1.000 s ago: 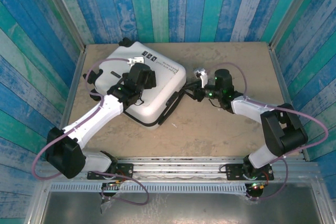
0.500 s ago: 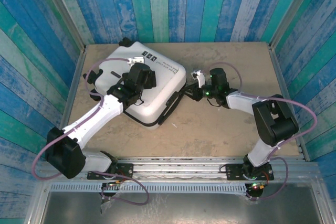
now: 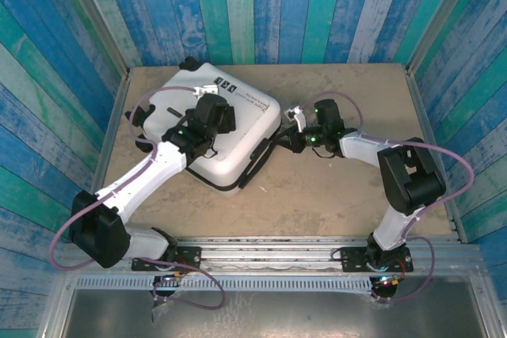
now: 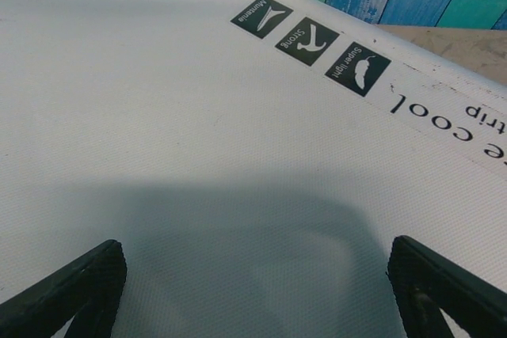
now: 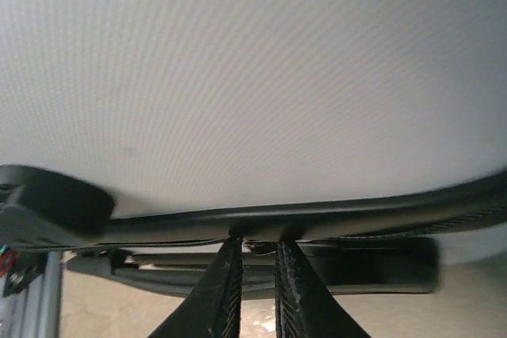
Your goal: Pack the luggage
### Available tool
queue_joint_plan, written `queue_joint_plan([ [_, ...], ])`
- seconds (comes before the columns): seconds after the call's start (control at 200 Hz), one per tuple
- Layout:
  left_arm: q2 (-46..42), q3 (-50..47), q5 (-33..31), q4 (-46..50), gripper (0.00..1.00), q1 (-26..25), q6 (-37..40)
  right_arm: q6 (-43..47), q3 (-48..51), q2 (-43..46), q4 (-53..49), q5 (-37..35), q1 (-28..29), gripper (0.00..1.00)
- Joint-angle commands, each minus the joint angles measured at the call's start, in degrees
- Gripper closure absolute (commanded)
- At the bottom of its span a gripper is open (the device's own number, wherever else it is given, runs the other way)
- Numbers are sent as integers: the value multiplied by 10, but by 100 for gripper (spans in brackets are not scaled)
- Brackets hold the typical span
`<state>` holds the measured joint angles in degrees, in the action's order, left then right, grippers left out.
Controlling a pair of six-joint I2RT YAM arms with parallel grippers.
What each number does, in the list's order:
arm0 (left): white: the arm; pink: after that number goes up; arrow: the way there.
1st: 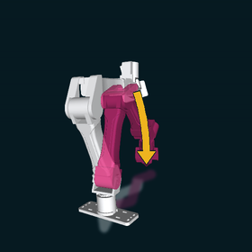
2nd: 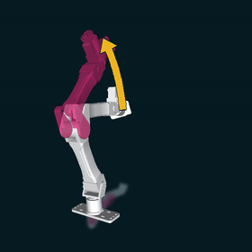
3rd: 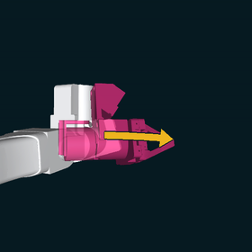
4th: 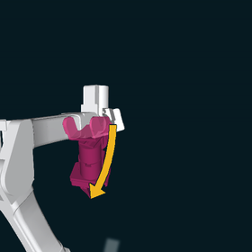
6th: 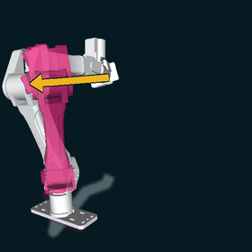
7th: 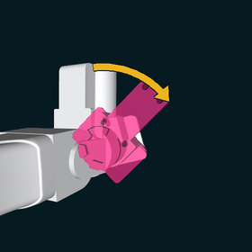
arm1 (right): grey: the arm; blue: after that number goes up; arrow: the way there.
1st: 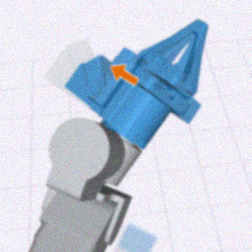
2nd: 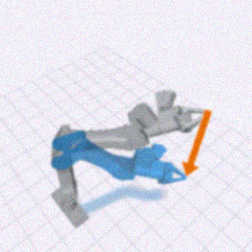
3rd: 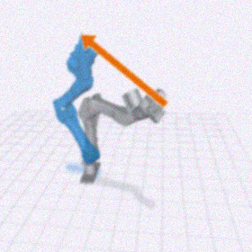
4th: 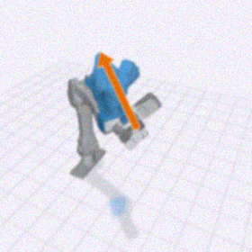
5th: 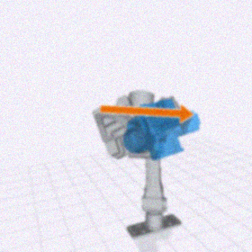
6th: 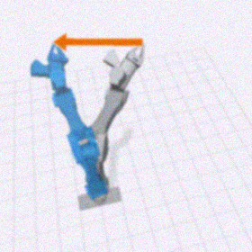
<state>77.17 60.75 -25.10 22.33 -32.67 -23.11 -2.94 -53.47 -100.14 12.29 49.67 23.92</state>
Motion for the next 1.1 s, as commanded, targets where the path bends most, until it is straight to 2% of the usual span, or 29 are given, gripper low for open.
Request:
queue_joint_plan([
  [0.0, 64, -53, 122, 178, 12, -2, -34, 23, -5, 13, -5, 87, 29, 81],
  [0.18, 58, -53, 117, 180, 12, -3, -34, 14, 24, 56, -14, 17, 29, 59],
  [0.386, 46, -55, 109, 181, 11, -3, -34, 9, 113, 146, 53, -129, 28, 54],
  [0.481, 44, -54, 111, 178, 11, -2, -33, 33, 123, 153, 54, -147, 31, 51],
  [0.691, 53, -49, 119, 176, 11, -2, -33, 65, 69, 98, 9, -159, 47, 47],
  [0.791, 52, -47, 120, 177, 12, -2, -33, 78, 38, 66, -8, -170, 63, 47],
  [0.981, 57, -43, 122, 177, 12, -2, -32, 87, -11, 12, -7, -167, 86, 56],
  [1.032, 58, -42, 124, 178, 12, -2, -31, 83, -19, 8, -6, -175, 89, 63],
  [1.097, 59, -41, 124, 178, 12, -2, -31, 73, -16, 19, 4, -197, 90, 77],
])
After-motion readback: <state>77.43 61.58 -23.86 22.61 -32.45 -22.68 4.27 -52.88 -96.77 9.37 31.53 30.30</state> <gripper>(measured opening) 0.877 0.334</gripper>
